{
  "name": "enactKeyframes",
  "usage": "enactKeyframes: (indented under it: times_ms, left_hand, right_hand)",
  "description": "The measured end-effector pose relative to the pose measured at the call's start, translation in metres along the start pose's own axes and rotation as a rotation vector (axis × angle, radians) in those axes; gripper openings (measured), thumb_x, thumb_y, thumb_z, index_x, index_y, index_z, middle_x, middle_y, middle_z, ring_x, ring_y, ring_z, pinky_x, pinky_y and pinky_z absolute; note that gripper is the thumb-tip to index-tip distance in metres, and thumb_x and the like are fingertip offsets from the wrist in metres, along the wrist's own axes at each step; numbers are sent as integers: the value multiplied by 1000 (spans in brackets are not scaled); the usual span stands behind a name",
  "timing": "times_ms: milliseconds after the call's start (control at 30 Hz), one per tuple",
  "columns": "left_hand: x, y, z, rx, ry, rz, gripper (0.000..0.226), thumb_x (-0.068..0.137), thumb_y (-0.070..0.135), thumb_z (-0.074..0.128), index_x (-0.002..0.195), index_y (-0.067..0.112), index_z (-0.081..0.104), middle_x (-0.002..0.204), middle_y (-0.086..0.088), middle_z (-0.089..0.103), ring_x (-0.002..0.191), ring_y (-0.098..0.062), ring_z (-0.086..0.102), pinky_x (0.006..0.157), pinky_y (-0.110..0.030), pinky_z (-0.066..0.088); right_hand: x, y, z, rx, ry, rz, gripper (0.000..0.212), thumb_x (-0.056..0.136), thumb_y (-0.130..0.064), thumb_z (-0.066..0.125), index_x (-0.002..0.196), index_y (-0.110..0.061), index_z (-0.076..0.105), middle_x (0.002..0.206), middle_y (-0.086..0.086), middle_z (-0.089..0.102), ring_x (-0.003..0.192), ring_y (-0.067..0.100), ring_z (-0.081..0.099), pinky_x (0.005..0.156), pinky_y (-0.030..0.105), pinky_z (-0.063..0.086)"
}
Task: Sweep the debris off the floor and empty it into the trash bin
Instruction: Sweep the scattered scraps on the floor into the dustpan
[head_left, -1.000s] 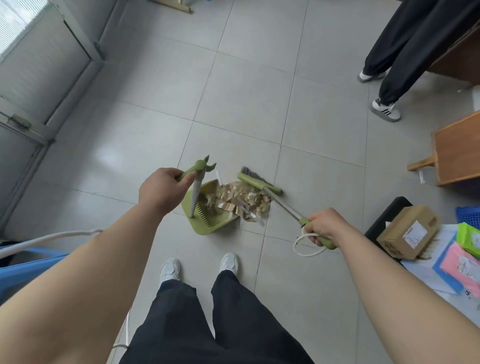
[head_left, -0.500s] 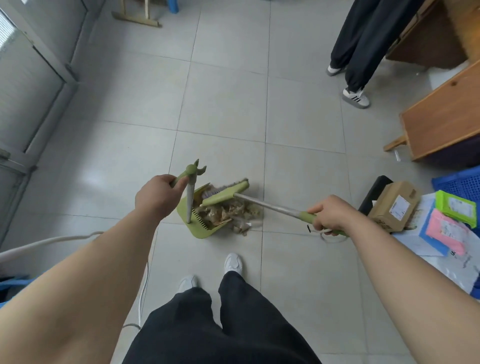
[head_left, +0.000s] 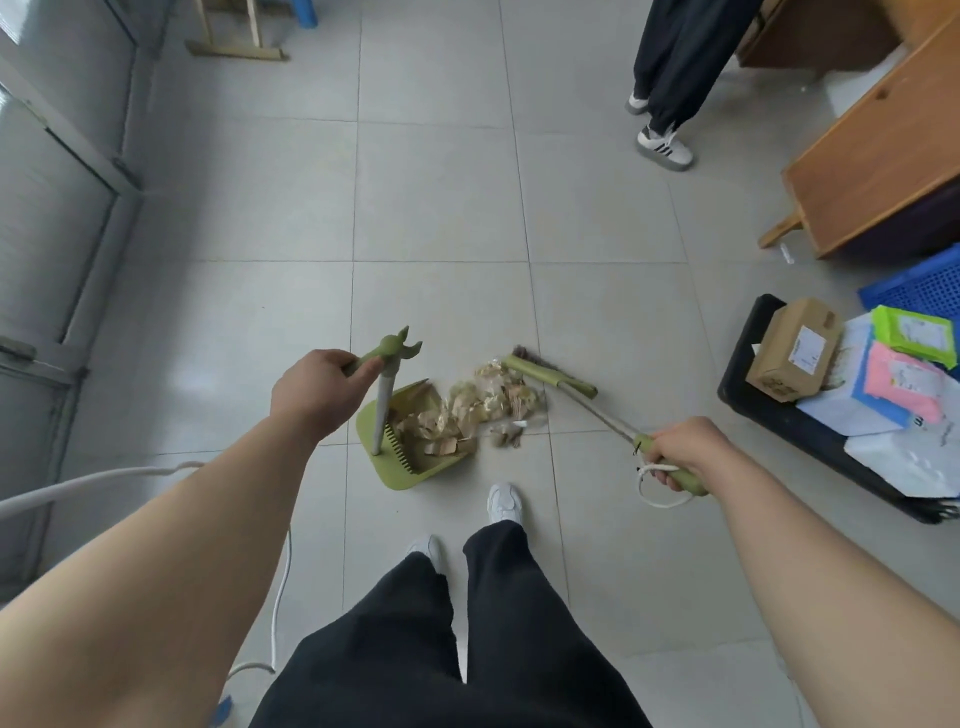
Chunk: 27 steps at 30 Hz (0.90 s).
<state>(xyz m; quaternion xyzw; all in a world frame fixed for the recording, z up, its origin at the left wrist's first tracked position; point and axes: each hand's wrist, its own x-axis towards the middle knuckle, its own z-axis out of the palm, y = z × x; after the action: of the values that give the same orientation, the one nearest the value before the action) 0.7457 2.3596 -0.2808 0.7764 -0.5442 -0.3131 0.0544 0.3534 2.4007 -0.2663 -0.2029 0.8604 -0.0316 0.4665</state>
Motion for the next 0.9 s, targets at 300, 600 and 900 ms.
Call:
enactKeyframes:
  times_ms: [300,600,900]
  left_hand:
    - [1,-13,1,-9,-8,60,54,87,61,49,57,18,34,51,3,34,48,-22,32,48,-25,25]
    - [13,26,47,-103,-45,123,60,86,64,48,53,19,27,46,4,28,46,-21,29,48,-27,22]
    - [44,87,78,-74,-25,185,55,88,60,46,54,19,37,47,4,39,45,-17,39,48,-26,27]
  right_hand:
    - [-18,27,39,147,-4,110,14,75,17,50,76,5,57,62,20,54,31,18,44,35,15,38]
    - [-13,19,31,224,-17,143,17,82,12,50,67,7,54,54,19,54,23,16,42,31,14,35]
    - [-12,1,14,81,-93,146,14,79,15,47,80,5,56,60,17,53,29,17,43,35,14,34]
